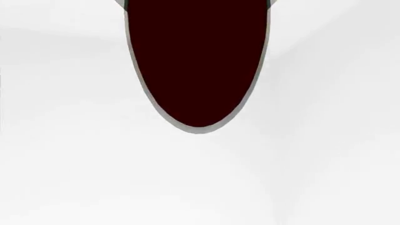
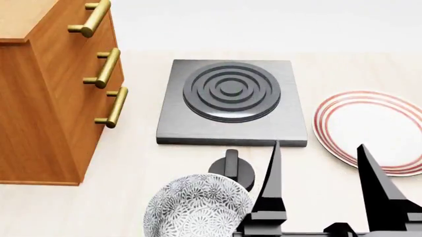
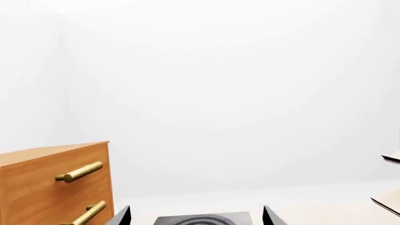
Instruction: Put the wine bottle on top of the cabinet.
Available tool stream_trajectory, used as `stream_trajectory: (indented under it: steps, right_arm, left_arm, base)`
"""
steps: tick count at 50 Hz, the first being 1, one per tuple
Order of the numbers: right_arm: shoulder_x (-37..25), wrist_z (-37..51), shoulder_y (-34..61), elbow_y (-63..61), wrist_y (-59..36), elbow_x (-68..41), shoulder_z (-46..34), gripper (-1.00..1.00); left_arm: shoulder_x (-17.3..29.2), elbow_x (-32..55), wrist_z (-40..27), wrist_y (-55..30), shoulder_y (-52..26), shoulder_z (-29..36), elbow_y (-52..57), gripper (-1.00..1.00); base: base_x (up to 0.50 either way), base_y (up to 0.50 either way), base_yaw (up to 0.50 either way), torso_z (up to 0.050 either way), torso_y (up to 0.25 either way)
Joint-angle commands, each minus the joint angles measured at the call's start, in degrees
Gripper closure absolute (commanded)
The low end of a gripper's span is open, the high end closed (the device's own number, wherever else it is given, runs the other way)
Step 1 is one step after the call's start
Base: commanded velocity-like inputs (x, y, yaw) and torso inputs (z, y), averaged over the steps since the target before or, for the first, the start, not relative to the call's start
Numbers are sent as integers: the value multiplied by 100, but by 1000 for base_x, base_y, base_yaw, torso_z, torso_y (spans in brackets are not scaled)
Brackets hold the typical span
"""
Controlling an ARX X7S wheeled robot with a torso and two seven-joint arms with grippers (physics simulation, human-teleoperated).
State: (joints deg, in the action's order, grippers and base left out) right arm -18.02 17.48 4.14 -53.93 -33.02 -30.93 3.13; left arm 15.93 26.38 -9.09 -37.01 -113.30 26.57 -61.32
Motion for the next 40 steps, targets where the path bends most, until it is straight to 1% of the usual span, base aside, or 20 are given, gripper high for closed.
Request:
stream_trajectory:
  steps: [1,4,8,10,12,18,20,22,30,40]
  right_arm:
    - [-40,-17,-179,193,262,74,-59,-100]
    - [-66,34,-171,138,219,11,-44,-100]
    - [-96,70,-159,137,226,-21,-36,-100]
    - [-105,82,-157,137,235,-17,-59,-100]
    - [-117,98,-154,138,239,-10,-80,-100]
    - [-152,140,-153,142,257,-27,-103,-100]
    - [-162,139,-164,159,286,-31,-103,-100]
    - [-161,147,-160,172,292,-4,-161,-100]
    - [-208,178,-183,197,348,-30,-157,-100]
    - [-259,221,-197,208,401,-66,-159,-100]
  left_arm:
    - [-362,-126,310,468,-332,8,-1299,100]
    - [-327,-87,271,371,-234,-43,-1195,100]
    - [-141,67,56,-18,97,-163,-599,100]
    - [-48,229,-80,-149,305,-322,-249,100]
    - [-13,261,-129,-215,416,-343,-107,100]
    - [-45,240,-99,-133,461,-334,-250,100]
    - [-27,324,-184,-51,557,-458,-194,100]
    - [-70,320,-160,16,677,-445,-196,100]
    - [-355,225,101,585,620,-417,-947,100]
    - [-367,212,53,568,959,-399,-863,100]
  base:
    - [0,0,0,0,0]
    - [0,0,0,0,0]
    - [0,0,0,0,0]
    - [0,0,0,0,0]
    - [0,0,0,0,0]
    - [0,0,0,0,2]
    - [0,0,0,0,0]
    - [0,0,0,0,0]
    - [0,0,0,1,1]
    - [0,0,0,0,1]
